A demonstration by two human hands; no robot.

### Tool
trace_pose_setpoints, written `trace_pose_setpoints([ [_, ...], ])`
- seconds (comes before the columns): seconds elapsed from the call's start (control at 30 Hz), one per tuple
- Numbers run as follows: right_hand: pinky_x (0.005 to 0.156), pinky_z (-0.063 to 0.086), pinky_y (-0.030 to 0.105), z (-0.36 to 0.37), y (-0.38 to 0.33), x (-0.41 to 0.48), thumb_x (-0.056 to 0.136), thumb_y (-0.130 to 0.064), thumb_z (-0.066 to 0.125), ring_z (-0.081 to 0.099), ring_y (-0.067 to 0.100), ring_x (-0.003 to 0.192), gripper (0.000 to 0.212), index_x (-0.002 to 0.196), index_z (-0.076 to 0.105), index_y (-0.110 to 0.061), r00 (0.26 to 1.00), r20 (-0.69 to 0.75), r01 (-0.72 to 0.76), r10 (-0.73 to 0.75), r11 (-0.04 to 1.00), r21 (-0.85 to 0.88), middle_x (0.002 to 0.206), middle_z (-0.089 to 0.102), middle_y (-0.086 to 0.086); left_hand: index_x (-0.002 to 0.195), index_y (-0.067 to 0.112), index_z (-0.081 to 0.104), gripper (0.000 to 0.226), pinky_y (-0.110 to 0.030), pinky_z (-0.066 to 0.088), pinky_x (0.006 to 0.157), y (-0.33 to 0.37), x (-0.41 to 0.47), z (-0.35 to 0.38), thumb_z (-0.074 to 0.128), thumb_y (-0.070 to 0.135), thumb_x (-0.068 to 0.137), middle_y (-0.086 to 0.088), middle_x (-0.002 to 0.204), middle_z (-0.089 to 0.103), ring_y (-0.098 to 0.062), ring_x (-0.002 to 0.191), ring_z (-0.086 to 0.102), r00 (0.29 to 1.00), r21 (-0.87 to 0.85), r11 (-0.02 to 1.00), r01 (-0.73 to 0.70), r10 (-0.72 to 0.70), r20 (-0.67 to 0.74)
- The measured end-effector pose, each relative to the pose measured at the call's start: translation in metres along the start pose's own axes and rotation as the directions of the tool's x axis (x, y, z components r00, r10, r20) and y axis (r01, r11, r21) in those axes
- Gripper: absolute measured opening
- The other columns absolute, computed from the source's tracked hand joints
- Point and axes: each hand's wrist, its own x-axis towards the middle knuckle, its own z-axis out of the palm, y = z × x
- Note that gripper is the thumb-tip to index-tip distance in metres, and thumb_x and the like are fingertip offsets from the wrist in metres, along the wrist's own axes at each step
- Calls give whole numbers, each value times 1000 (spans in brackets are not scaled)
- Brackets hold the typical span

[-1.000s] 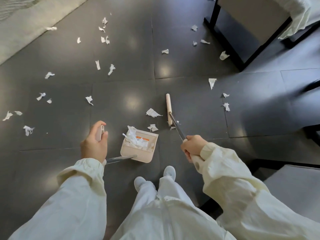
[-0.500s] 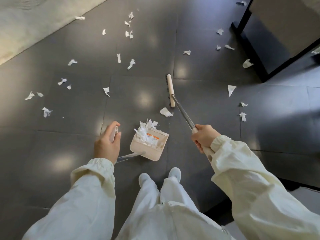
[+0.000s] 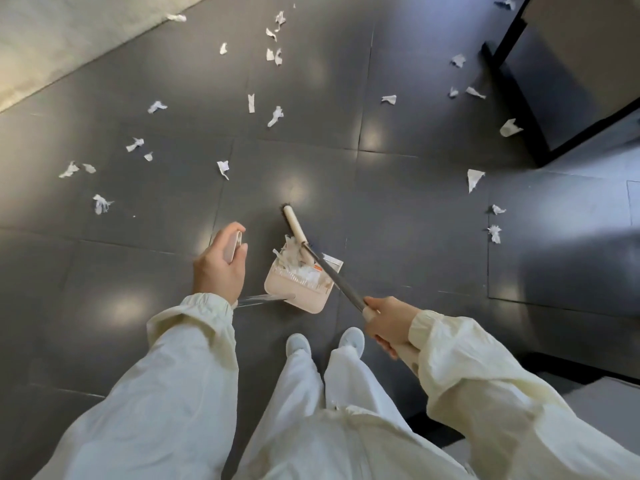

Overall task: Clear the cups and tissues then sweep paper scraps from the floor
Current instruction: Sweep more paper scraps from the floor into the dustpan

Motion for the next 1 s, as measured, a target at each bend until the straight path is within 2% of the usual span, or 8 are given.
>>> trace_pose_setpoints([
  [0.13, 35, 37, 19, -6, -10, -29, 86, 0, 41, 38, 15, 38, 55, 140, 40, -11, 999, 30, -37, 34, 991, 125, 52, 44, 6, 109, 17, 64, 24, -24, 37, 69, -5, -3, -3, 61, 8, 87, -2, 78, 56, -19, 67, 43, 1000, -23, 1000, -18, 18, 9],
  [0.2, 36, 36, 19, -5, -15, -43, 83, 3, 42, 38, 16, 37, 53, 135, 43, -3, 999, 24, -38, 35, 987, 158, 50, 42, 6, 111, 18, 64, 25, -26, 39, 71, -9, -5, -7, 60, 8, 88, -3, 79, 58, -21, 68, 45, 1000, -34, 999, -22, 23, 18],
  [0.3, 41, 40, 24, 3, -25, -56, 80, 2, 43, 43, 24, 46, 50, 130, 47, -1, 999, -37, -4, 9, 991, 136, 47, 46, 7, 111, 19, 63, 24, -32, 42, 70, -17, -8, -13, 59, 11, 89, -6, 74, 56, -25, 65, 45, 999, -28, 999, -28, 28, 19],
  [0.53, 36, 37, 19, 4, -48, -70, 82, 2, 45, 40, 19, 41, 47, 129, 47, 1, 986, -166, 51, -13, 973, 227, 52, 44, 8, 109, 19, 62, 21, -26, 38, 63, -31, -1, -28, 58, 11, 89, 4, 71, 50, -21, 62, 45, 995, -59, 994, -96, 93, -45],
  [0.63, 35, 36, 17, -9, -57, -83, 83, 3, 47, 37, 14, 33, 48, 128, 51, -10, 980, -198, 65, -6, 954, 291, 45, 43, 3, 108, 18, 62, 20, -23, 35, 63, -29, 14, -33, 58, 12, 89, 6, 73, 52, -18, 63, 45, 992, -91, 990, -110, 104, -66],
  [0.73, 35, 34, 17, -23, -68, -99, 83, 4, 49, 36, 12, 33, 41, 124, 48, 0, 974, -225, 92, -15, 936, 339, 41, 42, 0, 108, 18, 62, 20, -20, 33, 63, -23, 36, -38, 59, 12, 89, 5, 73, 51, -17, 63, 44, 986, -113, 983, -144, 133, -98],
  [0.9, 32, 34, 18, -39, -88, -101, 83, 7, 50, 36, 12, 33, 36, 117, 56, -6, 952, -303, 194, -48, 859, 474, 43, 42, 2, 106, 19, 62, 21, -14, 31, 63, -10, 78, -43, 61, 10, 87, 5, 75, 55, -15, 64, 45, 970, -143, 966, -213, 192, -150],
  [1.0, 31, 32, 18, -42, -102, -84, 84, 9, 47, 35, 12, 32, 43, 126, 50, -2, 921, -382, 301, -78, 766, 568, 49, 42, 7, 105, 19, 62, 19, -19, 36, 65, -1, 102, -42, 61, 10, 87, 4, 77, 57, -15, 65, 47, 964, -166, 958, -232, 204, -171],
])
